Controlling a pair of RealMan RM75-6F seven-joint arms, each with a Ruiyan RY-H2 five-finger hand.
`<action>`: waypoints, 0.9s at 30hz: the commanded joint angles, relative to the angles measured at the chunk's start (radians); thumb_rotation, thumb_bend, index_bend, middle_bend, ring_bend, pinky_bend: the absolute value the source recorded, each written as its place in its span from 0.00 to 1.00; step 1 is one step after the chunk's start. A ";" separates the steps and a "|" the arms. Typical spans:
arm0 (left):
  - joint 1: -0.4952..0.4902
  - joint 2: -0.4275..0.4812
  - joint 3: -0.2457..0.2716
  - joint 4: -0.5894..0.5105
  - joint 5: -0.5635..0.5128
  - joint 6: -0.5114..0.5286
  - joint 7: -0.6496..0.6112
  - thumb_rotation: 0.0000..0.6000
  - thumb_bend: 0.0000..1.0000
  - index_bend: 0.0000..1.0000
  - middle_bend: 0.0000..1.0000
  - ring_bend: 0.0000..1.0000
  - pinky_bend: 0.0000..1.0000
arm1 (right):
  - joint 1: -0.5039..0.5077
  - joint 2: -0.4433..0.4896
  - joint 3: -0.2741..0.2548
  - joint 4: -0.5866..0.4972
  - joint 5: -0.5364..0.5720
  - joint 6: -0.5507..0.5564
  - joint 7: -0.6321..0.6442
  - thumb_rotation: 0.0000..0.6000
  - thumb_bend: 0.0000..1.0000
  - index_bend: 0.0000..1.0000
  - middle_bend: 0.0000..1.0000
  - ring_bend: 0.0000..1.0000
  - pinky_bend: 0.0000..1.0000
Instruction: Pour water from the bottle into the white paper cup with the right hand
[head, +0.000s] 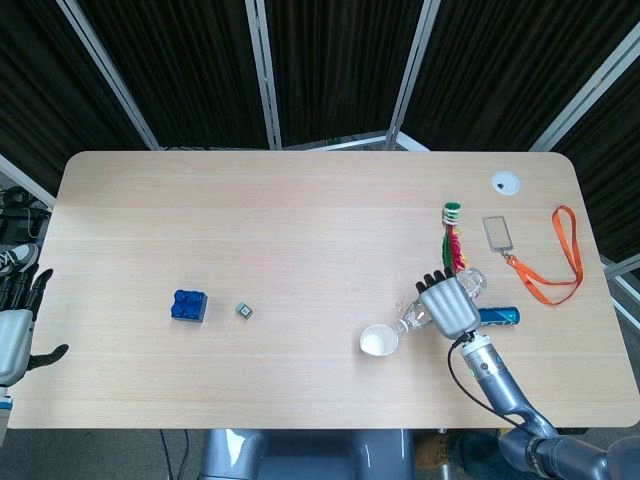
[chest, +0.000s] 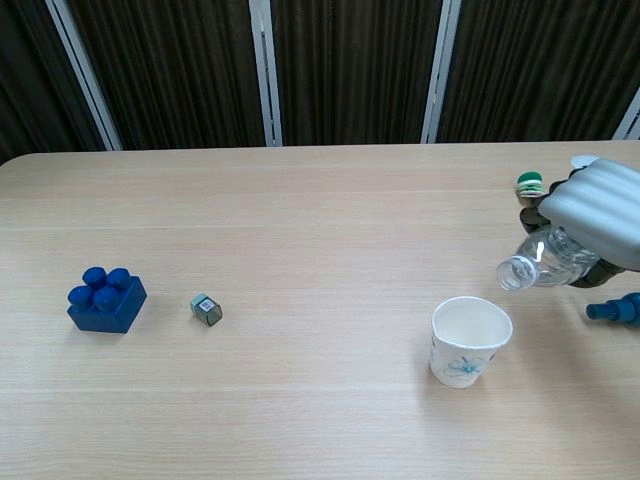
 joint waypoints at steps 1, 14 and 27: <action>0.000 0.000 0.000 0.000 -0.001 0.000 0.001 1.00 0.02 0.00 0.00 0.00 0.00 | 0.000 -0.002 -0.002 0.001 -0.005 0.004 -0.009 1.00 0.30 0.61 0.60 0.50 0.50; -0.004 -0.002 0.000 -0.001 -0.006 -0.003 0.009 1.00 0.02 0.00 0.00 0.00 0.00 | 0.007 0.006 0.014 -0.033 0.000 0.006 -0.090 1.00 0.30 0.61 0.60 0.51 0.50; -0.006 -0.002 0.000 -0.001 -0.013 -0.005 0.011 1.00 0.02 0.00 0.00 0.00 0.00 | 0.007 0.010 0.013 -0.035 -0.005 0.012 -0.132 1.00 0.30 0.61 0.60 0.51 0.50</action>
